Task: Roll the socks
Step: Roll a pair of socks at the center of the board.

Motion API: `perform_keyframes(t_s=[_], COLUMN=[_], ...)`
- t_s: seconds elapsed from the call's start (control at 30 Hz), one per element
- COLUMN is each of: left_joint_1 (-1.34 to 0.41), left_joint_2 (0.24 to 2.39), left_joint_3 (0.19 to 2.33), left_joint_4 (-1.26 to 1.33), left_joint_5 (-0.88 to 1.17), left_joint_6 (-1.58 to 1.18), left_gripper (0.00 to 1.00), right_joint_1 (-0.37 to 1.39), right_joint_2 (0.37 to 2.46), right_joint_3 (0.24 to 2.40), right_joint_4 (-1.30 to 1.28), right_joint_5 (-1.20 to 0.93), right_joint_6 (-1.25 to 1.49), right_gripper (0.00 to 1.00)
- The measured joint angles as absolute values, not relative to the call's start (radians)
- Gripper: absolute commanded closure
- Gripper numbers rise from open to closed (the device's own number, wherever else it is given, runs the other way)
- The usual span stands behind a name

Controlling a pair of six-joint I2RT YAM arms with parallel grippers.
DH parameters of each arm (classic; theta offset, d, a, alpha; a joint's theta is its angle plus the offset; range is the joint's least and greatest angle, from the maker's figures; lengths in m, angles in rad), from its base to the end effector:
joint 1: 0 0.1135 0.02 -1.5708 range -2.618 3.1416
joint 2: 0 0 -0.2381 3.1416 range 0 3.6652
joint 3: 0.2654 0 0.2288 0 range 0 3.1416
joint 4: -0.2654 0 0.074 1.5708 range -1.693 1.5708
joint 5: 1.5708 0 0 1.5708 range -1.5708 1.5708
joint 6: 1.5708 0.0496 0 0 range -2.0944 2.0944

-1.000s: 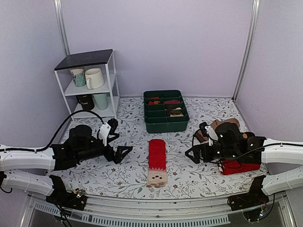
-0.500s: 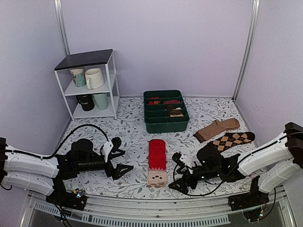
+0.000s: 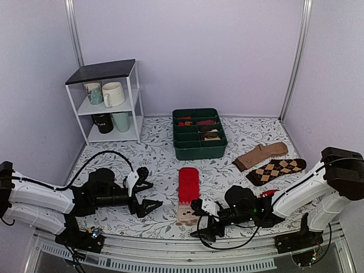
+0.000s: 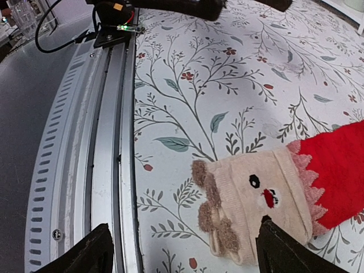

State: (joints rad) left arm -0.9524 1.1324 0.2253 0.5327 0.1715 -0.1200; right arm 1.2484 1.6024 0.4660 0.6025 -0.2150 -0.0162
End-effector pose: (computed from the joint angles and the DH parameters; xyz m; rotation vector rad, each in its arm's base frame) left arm 0.1187 -0.1814 0.1472 0.9337 1.8168 -0.8607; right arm 0.0788 0.2692 0.1141 -1.4343 1.7245 0.9352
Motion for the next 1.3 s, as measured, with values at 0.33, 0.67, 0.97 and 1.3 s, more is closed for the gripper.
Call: perform_keyframes(t_s=[0.33,0.67,0.97,1.3], left_joint_1=[-0.953,-0.953,-0.953,-0.969], left_joint_2=[1.211,1.231,1.231,1.231], left_joint_3=[0.238,0.258,0.258,0.258], left_joint_4=[0.538,0.54,0.54,0.58], left_joint_5=[0.174,0.184,0.198,0.244], left_joint_6=[-0.12,-0.12,-0.12,-0.059], left_gripper=[0.07,0.07,0.07,0.11], right_joint_1=[1.256,1.257,1.26,1.254], right_joint_2=[1.671,1.735,1.742,1.741], right_joint_3=[0.466,0.501,0.509,0.574], right_joint_4=[0.646,0.634,0.608,0.496], right_joint_5=[-0.212,-0.186,-0.138,-0.147], right_joint_6=[-0.052,-0.076,-0.043,0.039], right_gripper=[0.22,0.49,0.98,1.0])
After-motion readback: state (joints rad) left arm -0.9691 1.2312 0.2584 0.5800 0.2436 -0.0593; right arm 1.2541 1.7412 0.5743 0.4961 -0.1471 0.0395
